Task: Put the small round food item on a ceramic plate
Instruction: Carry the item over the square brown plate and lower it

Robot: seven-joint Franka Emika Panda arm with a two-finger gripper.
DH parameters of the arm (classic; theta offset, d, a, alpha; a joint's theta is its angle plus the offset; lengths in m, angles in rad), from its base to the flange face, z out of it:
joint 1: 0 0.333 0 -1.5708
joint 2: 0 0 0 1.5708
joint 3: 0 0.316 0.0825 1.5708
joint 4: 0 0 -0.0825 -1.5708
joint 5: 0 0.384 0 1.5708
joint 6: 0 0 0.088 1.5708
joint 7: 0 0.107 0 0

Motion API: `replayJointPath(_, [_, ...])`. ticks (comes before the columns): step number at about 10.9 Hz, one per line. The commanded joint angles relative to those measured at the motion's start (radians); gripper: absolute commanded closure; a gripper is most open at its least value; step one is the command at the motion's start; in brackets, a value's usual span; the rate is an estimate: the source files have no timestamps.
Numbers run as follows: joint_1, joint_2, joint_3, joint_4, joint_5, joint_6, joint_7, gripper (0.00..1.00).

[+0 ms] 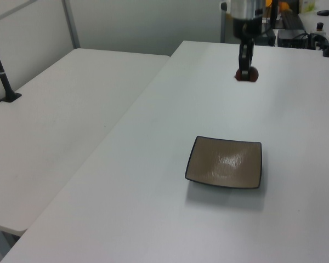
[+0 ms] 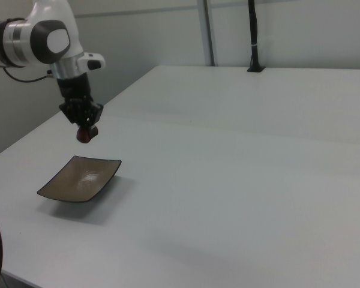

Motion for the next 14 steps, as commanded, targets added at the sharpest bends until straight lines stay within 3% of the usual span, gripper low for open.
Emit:
replayJointPath(1, [0.043,0.053,0.019,-0.031,0.043,0.044,0.107,0.87])
replayJointPath(5, [0.084,0.121,0.053,-0.118,0.045,0.236,0.195,0.87])
replayJointPath(10, [0.135,0.223,0.053,-0.192,0.045,0.48,0.226,0.87])
replayJointPath(14, [0.155,0.277,0.054,-0.215,0.04,0.584,0.226,0.87])
